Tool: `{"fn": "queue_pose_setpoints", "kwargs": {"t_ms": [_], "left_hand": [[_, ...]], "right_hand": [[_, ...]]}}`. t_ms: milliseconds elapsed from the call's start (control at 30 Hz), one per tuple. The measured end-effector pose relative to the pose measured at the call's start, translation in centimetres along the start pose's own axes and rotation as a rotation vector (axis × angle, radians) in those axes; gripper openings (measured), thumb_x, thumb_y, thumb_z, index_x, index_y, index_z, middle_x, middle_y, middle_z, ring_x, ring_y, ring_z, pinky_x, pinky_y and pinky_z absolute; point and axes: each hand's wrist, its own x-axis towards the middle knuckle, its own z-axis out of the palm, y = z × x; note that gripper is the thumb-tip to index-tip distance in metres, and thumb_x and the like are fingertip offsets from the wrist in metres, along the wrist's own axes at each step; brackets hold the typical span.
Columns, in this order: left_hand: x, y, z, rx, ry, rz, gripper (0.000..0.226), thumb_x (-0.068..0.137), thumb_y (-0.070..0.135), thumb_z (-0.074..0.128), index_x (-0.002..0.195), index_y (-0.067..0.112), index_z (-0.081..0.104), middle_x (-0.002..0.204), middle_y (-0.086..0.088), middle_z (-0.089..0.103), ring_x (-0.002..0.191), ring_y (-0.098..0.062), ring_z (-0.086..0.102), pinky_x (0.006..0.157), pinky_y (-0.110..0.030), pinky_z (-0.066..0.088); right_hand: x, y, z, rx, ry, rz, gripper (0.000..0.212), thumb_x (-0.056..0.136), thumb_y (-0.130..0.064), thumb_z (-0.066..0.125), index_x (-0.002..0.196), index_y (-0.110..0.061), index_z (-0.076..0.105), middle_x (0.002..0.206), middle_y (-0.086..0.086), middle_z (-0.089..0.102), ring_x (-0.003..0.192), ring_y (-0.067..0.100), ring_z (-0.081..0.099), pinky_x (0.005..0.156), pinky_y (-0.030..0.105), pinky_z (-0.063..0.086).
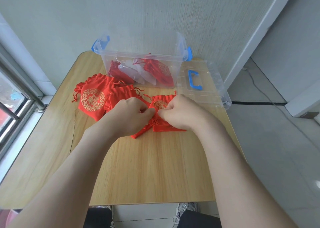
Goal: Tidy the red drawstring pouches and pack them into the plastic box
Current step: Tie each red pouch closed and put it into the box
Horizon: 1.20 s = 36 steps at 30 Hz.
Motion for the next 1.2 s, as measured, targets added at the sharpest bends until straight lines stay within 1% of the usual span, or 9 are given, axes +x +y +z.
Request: {"fn": "queue_pose_setpoints", "kwargs": {"t_ms": [133,300,433,533,633,767,900,1067,1200], "left_hand": [[0.1,0.1,-0.2,-0.101,-0.011,-0.006,0.042,0.109,0.033,0.053,0.081,0.007,0.07,0.051,0.016,0.056,0.045,0.006,0.052,0.047,-0.01,0.038],[0.3,-0.1,0.1,-0.071,0.072,-0.002,0.046,0.109,0.037,0.053,0.085,0.0,0.067,0.068,0.002,0.062,0.058,-0.006,0.055,0.054,-0.023,0.04],[0.5,0.5,0.4,-0.254,0.182,-0.113,0.05,0.106,0.034,0.055,0.064,0.012,0.041,0.049,0.01,0.036,0.042,-0.009,0.034,0.049,-0.029,0.029],[0.7,0.8,0.2,-0.442,0.169,-0.167,0.04,0.106,0.036,0.055,0.073,0.015,0.048,0.061,0.001,0.042,0.053,-0.015,0.035,0.054,-0.028,0.031],[0.6,0.9,0.1,-0.574,0.088,-0.19,0.037,0.106,0.039,0.058,0.079,0.013,0.056,0.071,-0.007,0.046,0.062,-0.02,0.039,0.06,-0.033,0.034],[0.9,1.4,0.1,-0.831,0.127,-0.224,0.036,0.105,0.03,0.061,0.098,-0.004,0.07,0.083,-0.012,0.062,0.058,-0.019,0.047,0.061,-0.034,0.041],[0.7,2.0,-0.3,-1.087,0.059,-0.265,0.018,0.108,0.024,0.058,0.103,0.009,0.065,0.091,-0.01,0.077,0.056,-0.015,0.046,0.058,-0.031,0.043],[0.6,1.5,-0.5,-1.038,0.042,-0.246,0.023,0.108,0.039,0.058,0.1,0.018,0.062,0.076,-0.003,0.068,0.054,-0.015,0.044,0.057,-0.03,0.044],[0.5,1.5,-0.4,-0.994,0.004,-0.206,0.028,0.109,0.045,0.055,0.1,0.02,0.062,0.079,-0.003,0.07,0.055,-0.014,0.046,0.056,-0.029,0.048]], "right_hand": [[0.4,0.3,0.2,0.047,0.086,-0.013,0.037,0.091,-0.05,0.074,0.087,-0.016,0.059,0.079,0.0,0.057,0.073,0.023,0.055,0.054,0.028,0.036],[0.8,0.6,0.3,0.038,0.141,0.021,0.032,0.089,-0.04,0.079,0.1,-0.012,0.07,0.094,0.004,0.07,0.079,0.019,0.067,0.054,0.025,0.04],[0.8,0.4,0.1,0.113,0.164,0.014,0.025,0.087,-0.039,0.082,0.095,-0.017,0.074,0.091,0.002,0.073,0.082,0.018,0.069,0.056,0.023,0.043],[0.3,0.3,-0.4,0.193,0.128,-0.015,0.009,0.088,-0.031,0.084,0.084,-0.029,0.076,0.091,-0.006,0.071,0.085,0.011,0.066,0.058,0.022,0.043],[-0.1,0.4,-0.7,0.221,0.097,-0.039,0.015,0.087,-0.024,0.083,0.089,-0.036,0.074,0.093,-0.015,0.061,0.083,0.001,0.059,0.057,0.021,0.041],[-0.3,0.2,-0.5,0.216,0.083,-0.05,0.019,0.084,-0.022,0.083,0.092,-0.036,0.075,0.093,-0.01,0.064,0.081,0.006,0.063,0.057,0.023,0.042],[-0.4,-0.1,-0.6,0.258,0.099,-0.071,0.016,0.083,-0.029,0.087,0.094,-0.033,0.075,0.093,-0.009,0.068,0.084,0.009,0.067,0.06,0.024,0.045],[-0.4,-0.1,-0.7,0.301,0.145,-0.09,0.007,0.085,-0.032,0.085,0.087,-0.028,0.08,0.082,-0.007,0.071,0.076,0.011,0.066,0.06,0.026,0.046],[-0.5,-0.7,-0.8,0.42,0.144,-0.148,0.024,0.096,-0.034,0.073,0.085,-0.015,0.081,0.088,0.011,0.08,0.07,0.014,0.064,0.071,0.032,0.05]]}}
